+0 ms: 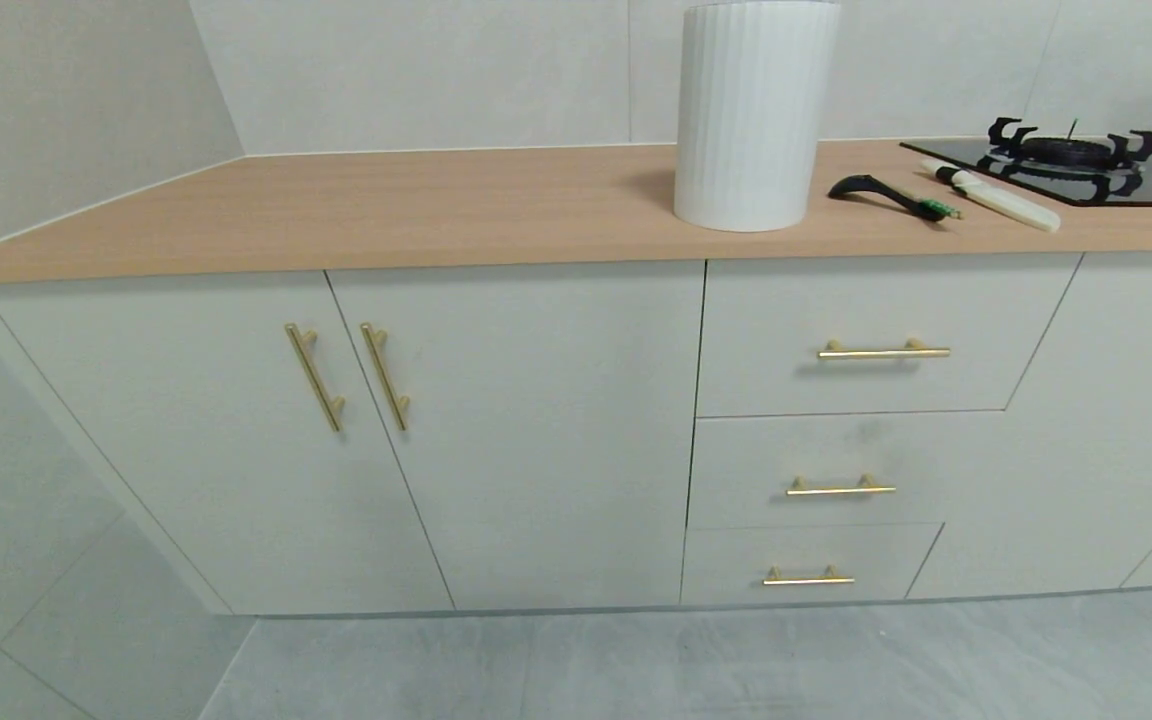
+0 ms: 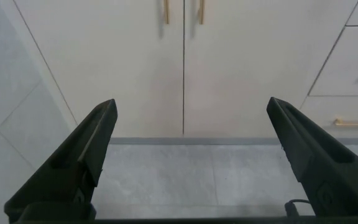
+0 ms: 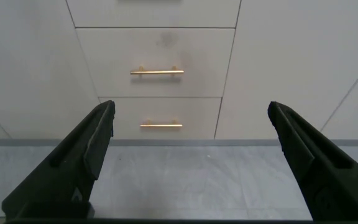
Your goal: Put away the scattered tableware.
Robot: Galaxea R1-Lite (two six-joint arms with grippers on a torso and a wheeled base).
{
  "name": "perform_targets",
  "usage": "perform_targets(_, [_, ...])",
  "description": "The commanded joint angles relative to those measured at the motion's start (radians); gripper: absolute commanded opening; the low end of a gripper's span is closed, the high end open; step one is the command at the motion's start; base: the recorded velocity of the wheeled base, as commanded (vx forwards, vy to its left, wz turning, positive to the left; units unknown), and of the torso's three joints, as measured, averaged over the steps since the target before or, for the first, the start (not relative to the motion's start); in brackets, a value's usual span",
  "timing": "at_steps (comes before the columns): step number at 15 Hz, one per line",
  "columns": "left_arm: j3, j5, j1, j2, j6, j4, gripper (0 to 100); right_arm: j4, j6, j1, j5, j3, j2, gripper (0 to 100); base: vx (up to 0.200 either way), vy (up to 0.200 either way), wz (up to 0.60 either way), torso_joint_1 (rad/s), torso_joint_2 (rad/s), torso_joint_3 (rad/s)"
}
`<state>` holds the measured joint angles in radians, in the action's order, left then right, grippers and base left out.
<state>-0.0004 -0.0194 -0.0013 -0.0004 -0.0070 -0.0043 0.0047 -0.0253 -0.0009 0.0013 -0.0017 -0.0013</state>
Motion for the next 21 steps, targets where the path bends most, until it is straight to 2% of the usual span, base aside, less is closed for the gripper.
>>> perform_targets(1, [0.0, -0.001, 0.0, 0.0, -0.001, 0.001, 100, 0.0, -0.001, -0.001, 0.0, 0.0, 0.001, 100, 0.2, 0.0, 0.0, 0.002, -0.01, 0.007])
perform_targets(2, [0.0, -0.001, 0.0, 0.0, -0.001, 0.001, 100, 0.0, -0.001, -0.001, 0.0, 0.0, 0.001, 100, 0.2, 0.0, 0.0, 0.007, -0.01, 0.002])
perform_targets(14, [0.0, -0.001, 0.0, 0.0, 0.001, 0.001, 100, 0.0, -0.007, -0.001, 0.002, 0.0, 0.001, 100, 0.0, 0.0, 0.0, 0.0, 0.0, 0.0])
perform_targets(16, [0.0, -0.001, 0.0, 0.0, 0.001, 0.0, 100, -0.04, -0.005, 0.002, 0.009, -0.038, 0.001, 100, 0.0, 0.0, 0.0, 0.0, 0.0, 0.0])
perform_targets(17, [0.0, -0.001, 0.0, 0.0, 0.001, 0.001, 100, -0.04, 0.005, 0.009, 0.037, -0.096, 0.026, 100, 0.0, 0.0, 0.0, 0.0, 0.0, 0.0])
perform_targets(19, [0.0, -0.001, 0.0, 0.0, 0.001, 0.001, 100, -0.037, 0.005, 0.025, 0.071, -0.124, 0.113, 100, 0.0, 0.0, 0.0, 0.0, 0.0, 0.0])
perform_targets(21, [0.0, -0.001, 0.0, 0.0, 0.001, 0.001, 100, -0.037, 0.002, 0.056, 0.137, -0.164, 0.342, 100, 0.0, 0.0, 0.0, 0.0, 0.0, 0.0])
